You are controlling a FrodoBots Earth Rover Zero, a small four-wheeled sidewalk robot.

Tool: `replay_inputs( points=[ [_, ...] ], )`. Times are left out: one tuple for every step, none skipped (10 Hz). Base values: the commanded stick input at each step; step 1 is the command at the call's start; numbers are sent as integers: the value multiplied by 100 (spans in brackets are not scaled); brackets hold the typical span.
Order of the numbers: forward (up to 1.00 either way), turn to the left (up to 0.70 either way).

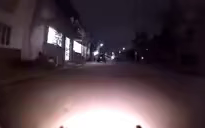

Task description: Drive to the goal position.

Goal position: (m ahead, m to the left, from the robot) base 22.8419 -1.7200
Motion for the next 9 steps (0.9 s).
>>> replay_inputs(
  points=[
    [70,29],
    [70,35],
    [70,35],
    [70,14],
    [70,2],
    [70,0],
    [70,0],
    [70,1],
    [70,2]
  ],
)
